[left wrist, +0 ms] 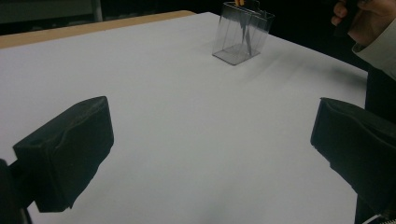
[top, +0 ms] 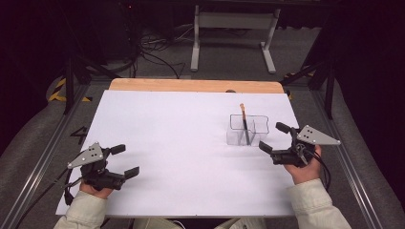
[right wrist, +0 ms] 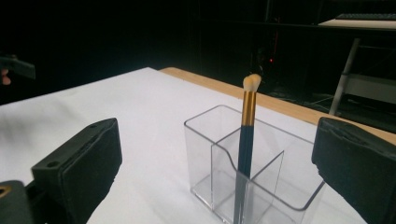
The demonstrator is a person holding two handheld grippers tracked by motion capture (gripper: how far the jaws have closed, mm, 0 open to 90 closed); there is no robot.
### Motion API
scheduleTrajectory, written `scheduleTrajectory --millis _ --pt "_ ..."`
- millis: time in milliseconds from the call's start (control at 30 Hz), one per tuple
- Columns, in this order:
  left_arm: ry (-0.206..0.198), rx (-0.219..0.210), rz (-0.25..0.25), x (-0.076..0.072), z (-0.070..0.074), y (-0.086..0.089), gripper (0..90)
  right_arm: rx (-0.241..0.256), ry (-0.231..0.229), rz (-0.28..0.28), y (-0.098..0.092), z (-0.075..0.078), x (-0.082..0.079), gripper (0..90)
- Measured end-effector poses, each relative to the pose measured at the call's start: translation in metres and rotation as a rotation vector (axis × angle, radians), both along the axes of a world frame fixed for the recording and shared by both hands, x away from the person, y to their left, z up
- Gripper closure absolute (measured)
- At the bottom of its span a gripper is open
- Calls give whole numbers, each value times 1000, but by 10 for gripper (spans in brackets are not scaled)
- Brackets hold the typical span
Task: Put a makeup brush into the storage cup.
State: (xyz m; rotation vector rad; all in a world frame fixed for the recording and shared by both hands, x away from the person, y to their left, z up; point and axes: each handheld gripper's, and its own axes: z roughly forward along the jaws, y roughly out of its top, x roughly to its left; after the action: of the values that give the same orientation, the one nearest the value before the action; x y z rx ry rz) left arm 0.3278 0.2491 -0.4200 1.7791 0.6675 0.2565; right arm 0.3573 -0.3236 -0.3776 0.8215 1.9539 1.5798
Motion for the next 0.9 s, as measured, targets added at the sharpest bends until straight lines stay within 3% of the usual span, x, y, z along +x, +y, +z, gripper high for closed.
scheduleTrajectory --millis 200,533,767,900 --pt "-1 -53 -10 -3 -2 5 0 -3 -22 23 0 -9 -7 1" --pt "-4 -72 -8 -4 -5 8 0 -18 -15 31 0 -29 -13 1" --pt "-4 -120 5 -3 -11 13 0 -22 -5 42 2 -41 -16 1" --pt "1 -121 11 -2 -13 14 0 -28 8 39 3 -45 -17 1"
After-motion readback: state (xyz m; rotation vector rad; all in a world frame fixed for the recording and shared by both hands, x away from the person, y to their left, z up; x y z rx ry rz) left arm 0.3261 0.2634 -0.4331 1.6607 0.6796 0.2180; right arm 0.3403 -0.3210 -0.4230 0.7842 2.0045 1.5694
